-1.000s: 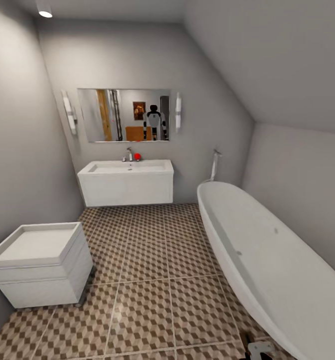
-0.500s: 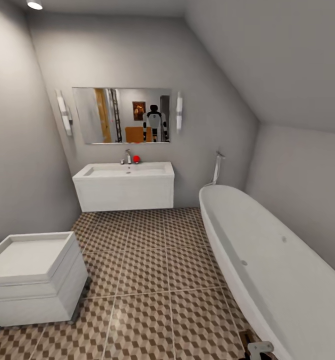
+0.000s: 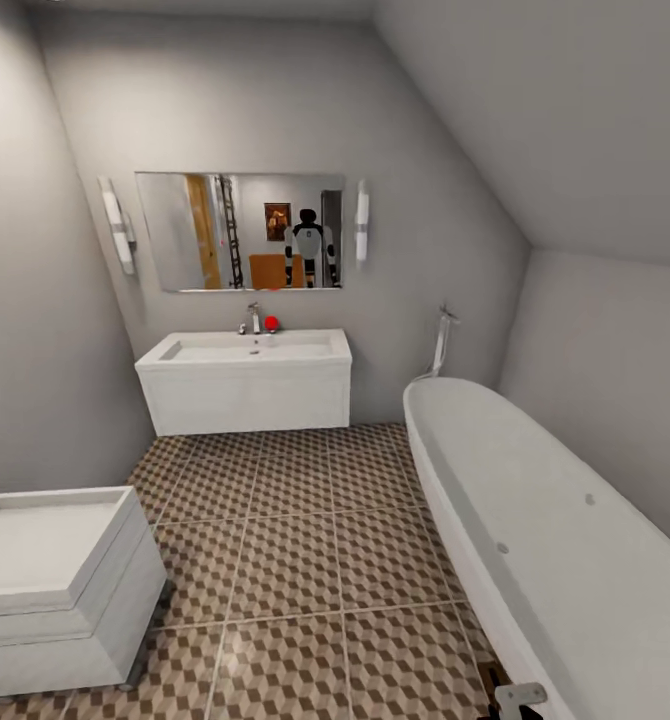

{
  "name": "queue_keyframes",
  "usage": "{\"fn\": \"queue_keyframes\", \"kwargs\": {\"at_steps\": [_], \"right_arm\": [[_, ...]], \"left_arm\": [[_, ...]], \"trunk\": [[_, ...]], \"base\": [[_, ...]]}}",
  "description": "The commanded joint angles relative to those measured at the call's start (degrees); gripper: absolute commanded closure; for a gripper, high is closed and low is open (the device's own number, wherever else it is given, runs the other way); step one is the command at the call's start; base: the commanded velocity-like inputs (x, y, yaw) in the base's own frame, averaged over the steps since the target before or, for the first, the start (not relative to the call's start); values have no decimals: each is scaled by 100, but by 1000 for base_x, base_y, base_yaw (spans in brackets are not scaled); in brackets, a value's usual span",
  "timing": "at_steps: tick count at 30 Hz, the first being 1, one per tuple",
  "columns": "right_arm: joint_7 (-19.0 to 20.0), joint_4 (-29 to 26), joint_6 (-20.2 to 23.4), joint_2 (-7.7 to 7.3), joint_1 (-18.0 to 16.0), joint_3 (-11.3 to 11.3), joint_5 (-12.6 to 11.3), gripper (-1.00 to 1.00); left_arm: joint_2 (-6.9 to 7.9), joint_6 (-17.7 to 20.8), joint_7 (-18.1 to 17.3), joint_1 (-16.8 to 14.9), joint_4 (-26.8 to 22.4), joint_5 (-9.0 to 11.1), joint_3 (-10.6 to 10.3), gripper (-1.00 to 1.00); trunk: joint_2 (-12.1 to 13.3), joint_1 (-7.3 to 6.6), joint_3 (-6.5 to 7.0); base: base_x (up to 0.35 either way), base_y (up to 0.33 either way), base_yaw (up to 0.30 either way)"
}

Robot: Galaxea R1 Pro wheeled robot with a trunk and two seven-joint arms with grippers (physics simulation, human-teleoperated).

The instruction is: Take the four mousetraps from the cabinet in the bathroom and place them on the bathroom floor. Make sure all four end up on the same floor surface, and ensure that at least two of them are either under or directly next to the same bathroom sink.

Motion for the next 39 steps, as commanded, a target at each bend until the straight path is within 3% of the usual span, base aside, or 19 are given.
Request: {"fn": "queue_keyframes", "kwargs": {"at_steps": [1, 26, 39], "right_arm": [[4, 26, -40, 1, -12, -47, 44, 100], [8, 26, -40, 4, -12, -47, 36, 100], [8, 26, -40, 4, -12, -47, 36, 100]], "left_arm": [[-2, -36, 19, -9, 22, 11, -50, 100], [16, -45, 19, -7, 66, 11, -50, 100], [16, -45, 19, -6, 66, 8, -50, 100]], "trunk": [[-13, 7, -13], [-13, 7, -13], [-13, 7, -13]], "base": [[326, 91, 0], [326, 58, 1], [326, 0, 120]]}}
